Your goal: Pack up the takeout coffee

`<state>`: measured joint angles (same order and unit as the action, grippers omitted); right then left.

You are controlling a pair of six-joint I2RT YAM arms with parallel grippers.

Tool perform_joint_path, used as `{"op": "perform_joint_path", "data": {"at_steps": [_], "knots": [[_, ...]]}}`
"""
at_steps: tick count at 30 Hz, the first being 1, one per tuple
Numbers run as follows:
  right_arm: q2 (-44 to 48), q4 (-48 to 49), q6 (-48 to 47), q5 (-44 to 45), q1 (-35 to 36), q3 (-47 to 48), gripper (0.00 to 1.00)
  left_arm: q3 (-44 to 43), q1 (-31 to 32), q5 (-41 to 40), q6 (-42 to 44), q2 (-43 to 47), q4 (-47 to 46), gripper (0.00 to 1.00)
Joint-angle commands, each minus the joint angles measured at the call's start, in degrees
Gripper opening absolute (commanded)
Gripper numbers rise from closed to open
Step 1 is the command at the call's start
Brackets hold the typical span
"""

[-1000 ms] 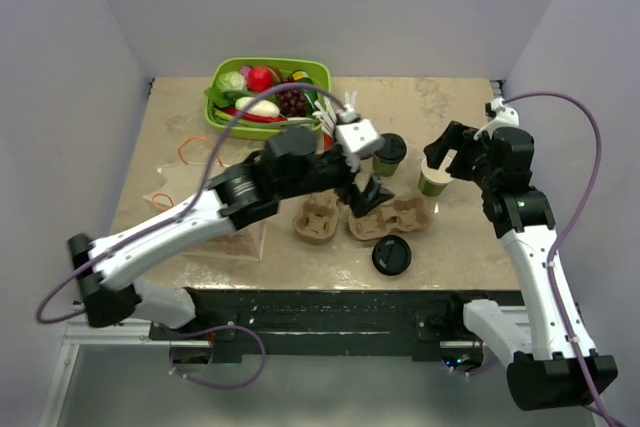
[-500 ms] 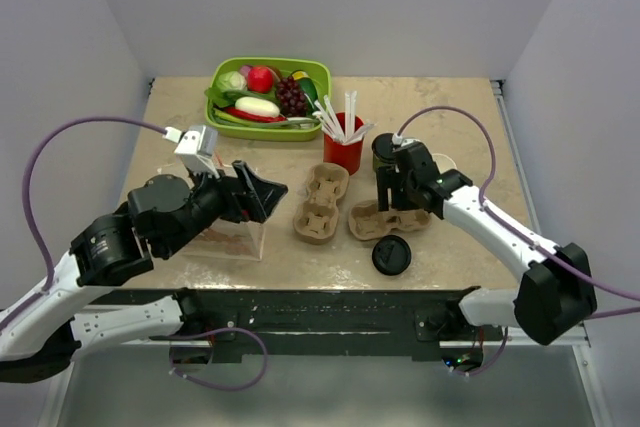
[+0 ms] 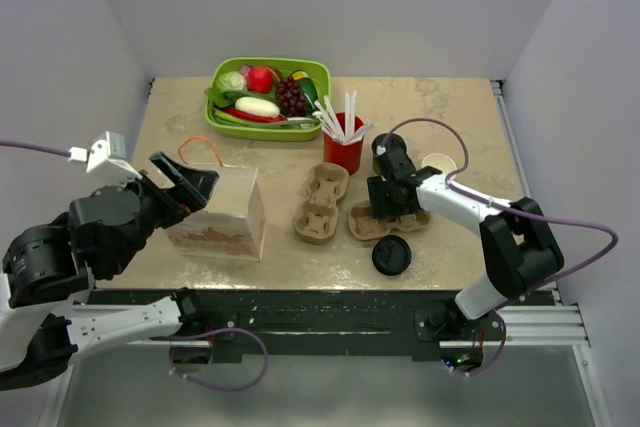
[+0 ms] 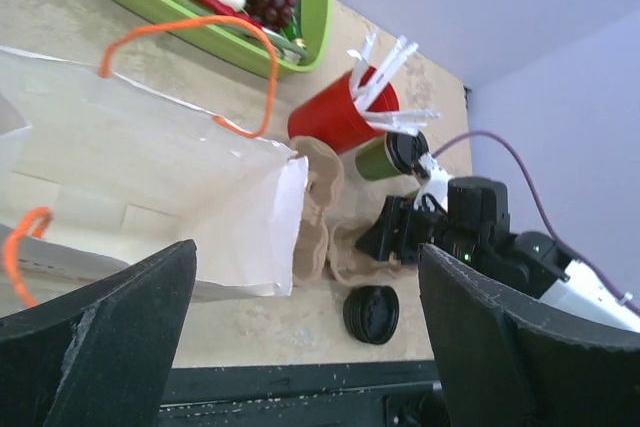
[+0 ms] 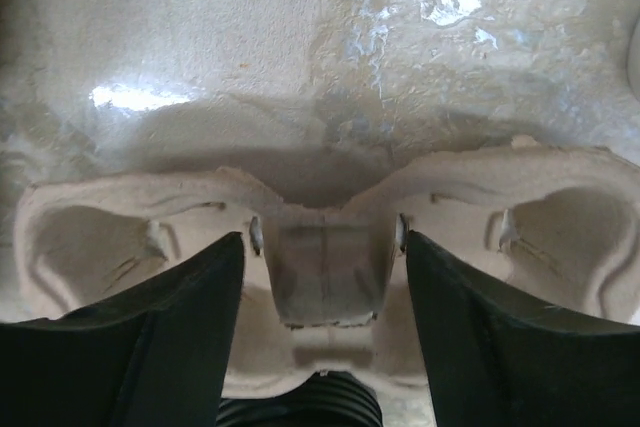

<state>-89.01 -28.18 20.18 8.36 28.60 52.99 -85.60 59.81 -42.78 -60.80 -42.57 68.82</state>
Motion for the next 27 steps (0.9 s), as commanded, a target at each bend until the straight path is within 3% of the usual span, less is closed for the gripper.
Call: {"op": "perform_joint_path", "data": {"at_steps": [1, 2, 5, 12, 15, 18, 20, 23, 24, 25, 27], "knots": [[0.1, 1.9, 0.5, 1.7, 0.4, 0.6, 0.58, -1.1, 0.2, -8.5, -5.4, 0.2, 6.6, 0.95], [1.2, 1.9, 0.6, 1.8, 0.3, 0.4, 0.51, -0.9, 0.2, -8.8, -5.0, -0.1, 6.6, 0.95], [4.2, 1.5, 1.2, 2.0, 0.4, 0.4, 0.45, -0.4, 0.2, -11.2, -4.7, -1.8, 6.6, 0.96], [13.3, 1.6, 1.4, -2.0, 0.3, 0.4, 0.40, -0.8, 0.2, -19.3, -5.6, -9.3, 6.2, 1.00], [16.1, 2.2, 0.9, -5.5, 0.4, 0.1, 0.40, -0.5, 0.1, -20.8, -0.7, -12.8, -0.3, 1.00], [19.0, 1.6, 0.6, -8.0, 0.4, -0.3, 0.40, 0.0, -0.1, -18.6, 3.1, -17.6, -6.3, 0.98], [21.3, 1.7, 1.2, -8.2, 0.3, -1.3, 0.41, -0.6, -2.1, -18.0, 2.1, -20.2, -5.5, 0.97], [23.7, 1.5, 1.9, -6.6, 0.4, -2.5, 0.41, 2.2, -13.4, -10.1, 3.7, -22.6, -7.5, 0.94], [24.2, 1.1, 2.0, -6.5, 0.4, -2.6, 0.41, 3.7, -18.2, -7.3, 8.1, -23.0, -12.4, 0.94], [24.8, 0.9, 2.0, -6.3, 0.3, -2.9, 0.41, 5.1, -19.7, -1.2, 9.5, -23.2, -14.9, 0.92], [26.0, 0.6, 2.3, -5.8, 0.3, -3.1, 0.41, 7.6, -21.7, 2.5, 11.7, -24.2, -18.9, 0.90]]}}
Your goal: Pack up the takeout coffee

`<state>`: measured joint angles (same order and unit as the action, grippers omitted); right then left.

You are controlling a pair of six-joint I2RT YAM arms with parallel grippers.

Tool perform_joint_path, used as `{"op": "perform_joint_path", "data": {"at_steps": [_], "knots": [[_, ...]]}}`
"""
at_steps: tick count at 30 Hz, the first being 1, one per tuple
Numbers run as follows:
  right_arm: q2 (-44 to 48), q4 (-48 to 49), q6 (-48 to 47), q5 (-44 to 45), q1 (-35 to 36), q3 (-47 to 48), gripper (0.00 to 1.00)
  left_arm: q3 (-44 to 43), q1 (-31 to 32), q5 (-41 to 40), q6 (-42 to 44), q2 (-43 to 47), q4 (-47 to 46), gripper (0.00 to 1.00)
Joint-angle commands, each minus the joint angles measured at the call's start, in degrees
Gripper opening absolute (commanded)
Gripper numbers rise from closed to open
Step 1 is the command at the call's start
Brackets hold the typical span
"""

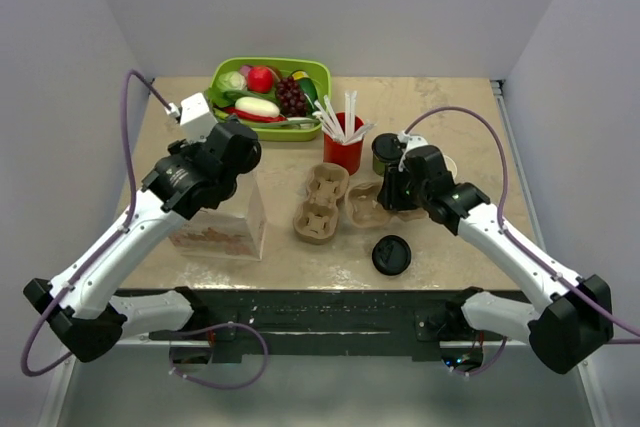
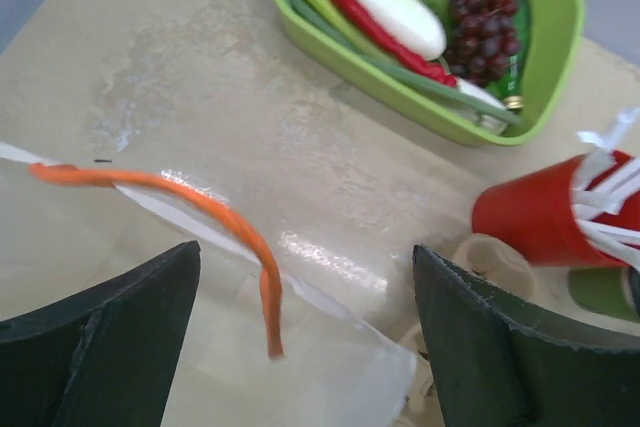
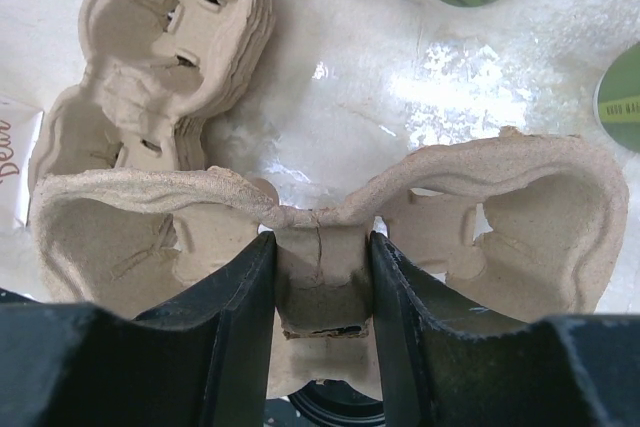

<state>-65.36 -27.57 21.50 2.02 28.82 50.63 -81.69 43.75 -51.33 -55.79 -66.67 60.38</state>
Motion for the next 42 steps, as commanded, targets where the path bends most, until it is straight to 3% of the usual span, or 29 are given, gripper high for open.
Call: {"op": "perform_joint_path", "data": {"at_steps": [1, 5, 6, 9, 14, 17, 18, 19, 26, 30, 38, 39, 41, 42], "knots": [[2.9, -0.3, 1.1, 0.9, 0.1, -0.7, 0.41, 3.7, -5.8, 11.8, 6.7, -0.7, -10.5, 0.88], [4.9, -0.5, 1.8, 1.6, 0.1, -1.2, 0.42, 3.4, -6.0, 11.8, 7.4, -2.8, -9.8, 0.78], [5.1, -0.5, 1.7, 1.8, 0.2, -1.3, 0.42, 3.6, -6.1, 12.3, 7.4, -2.9, -10.1, 0.68], [5.4, -1.3, 1.8, 2.9, 0.2, -1.0, 0.42, 4.3, -6.2, 13.7, 8.4, -3.1, -11.2, 0.53], [5.4, -1.8, 2.1, 8.2, 0.2, -0.2, 0.42, 6.4, -6.5, 17.1, 10.8, -3.5, -11.1, 0.34], [5.7, -2.5, 2.1, 9.5, 0.1, 0.4, 0.42, 6.5, -6.5, 18.5, 12.0, -4.3, -9.7, 0.15], [5.9, -2.6, 2.1, 9.8, 0.1, 0.7, 0.42, 6.4, -6.5, 19.7, 12.6, -4.3, -10.2, 0.01], [6.6, -2.6, 2.0, 9.8, 0.2, 1.1, 0.42, 6.3, -6.5, 20.7, 13.8, -4.2, -11.1, 0.00], [10.8, -3.5, 0.6, 14.2, 0.2, 3.5, 0.42, 6.1, -6.5, 38.4, 31.2, -2.9, -21.6, 0.00], [11.8, -4.4, 0.4, 14.1, 0.1, 4.7, 0.42, 5.3, -6.5, 47.0, 33.6, -4.4, -20.9, 0.00], [11.8, -5.5, -0.5, 13.0, 0.2, 8.1, 0.43, 1.6, -6.5, 49.7, 33.3, -5.1, -17.8, 0.00], [11.9, -5.4, -0.8, 12.7, 0.1, 8.5, 0.43, 1.3, -6.5, 49.0, 33.1, -5.0, -16.9, 0.19], [12.5, -5.1, -1.1, 12.7, 0.2, 9.7, 0.42, -0.2, -6.4, 47.7, 33.1, -5.0, -16.1, 0.46], [12.7, -5.0, -1.1, 12.7, 0.2, 10.1, 0.43, -0.9, -6.5, 46.1, 33.0, -4.9, -15.8, 0.66]]}}
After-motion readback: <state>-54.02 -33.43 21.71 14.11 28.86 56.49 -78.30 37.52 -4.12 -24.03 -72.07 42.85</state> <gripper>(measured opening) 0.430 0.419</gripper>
